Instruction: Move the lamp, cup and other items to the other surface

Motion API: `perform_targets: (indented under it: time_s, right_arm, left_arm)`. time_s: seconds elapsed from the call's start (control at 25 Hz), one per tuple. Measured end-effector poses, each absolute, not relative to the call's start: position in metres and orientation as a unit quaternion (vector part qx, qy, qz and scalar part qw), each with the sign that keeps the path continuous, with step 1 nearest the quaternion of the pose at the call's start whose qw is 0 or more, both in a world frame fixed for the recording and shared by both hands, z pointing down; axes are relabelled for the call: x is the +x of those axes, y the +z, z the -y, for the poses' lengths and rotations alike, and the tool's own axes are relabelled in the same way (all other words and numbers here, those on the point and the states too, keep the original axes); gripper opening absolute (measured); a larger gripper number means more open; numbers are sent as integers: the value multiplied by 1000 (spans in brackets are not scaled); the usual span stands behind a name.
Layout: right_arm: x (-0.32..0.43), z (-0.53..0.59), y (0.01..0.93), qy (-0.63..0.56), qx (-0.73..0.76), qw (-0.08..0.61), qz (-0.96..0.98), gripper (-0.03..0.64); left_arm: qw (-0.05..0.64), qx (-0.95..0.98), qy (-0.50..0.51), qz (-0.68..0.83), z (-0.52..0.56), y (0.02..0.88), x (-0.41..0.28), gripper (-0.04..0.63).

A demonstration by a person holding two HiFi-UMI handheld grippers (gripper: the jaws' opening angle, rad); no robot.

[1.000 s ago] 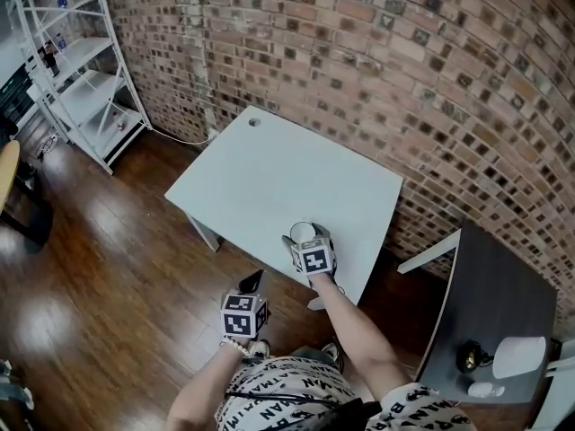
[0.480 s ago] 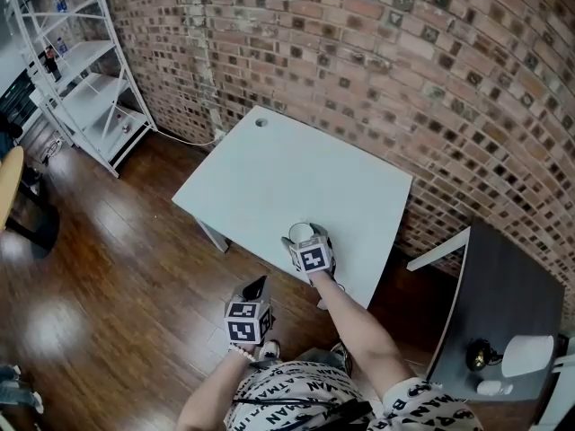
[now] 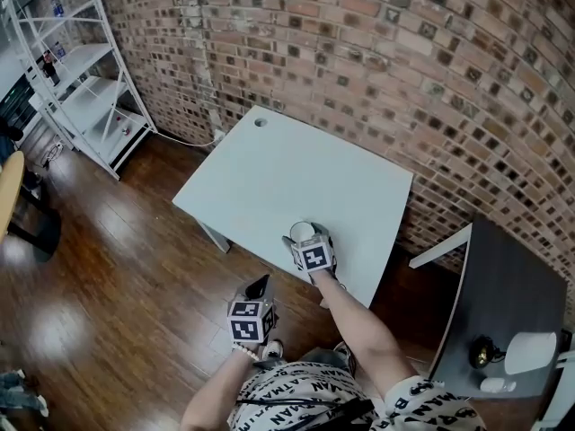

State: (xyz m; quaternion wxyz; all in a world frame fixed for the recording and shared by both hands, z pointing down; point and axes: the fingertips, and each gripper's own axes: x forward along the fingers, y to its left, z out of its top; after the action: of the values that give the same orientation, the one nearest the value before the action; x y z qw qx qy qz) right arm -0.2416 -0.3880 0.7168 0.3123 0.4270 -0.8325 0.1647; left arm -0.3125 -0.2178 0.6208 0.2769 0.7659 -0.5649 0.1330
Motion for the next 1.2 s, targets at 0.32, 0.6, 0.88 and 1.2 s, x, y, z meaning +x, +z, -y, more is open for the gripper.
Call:
perform_targets:
  time_s: [0.32,0.6,0.88,1.2]
  right_arm:
    - [-214,363,694,183,430,285,837,479]
    - [-143,312,665,263,485,219,805,479]
    - [-97,265,631,282,547,152,773,478]
    - [-74,218,613,278,594,128,744,477]
  left_arm:
    - [280,774,126,553,225,621,-303,2]
    - [279,797,104,526,241,613,-279,2]
    - [284,823,96,483,239,606,-255,2]
    - [266,852,111,438,219,598,-224,2]
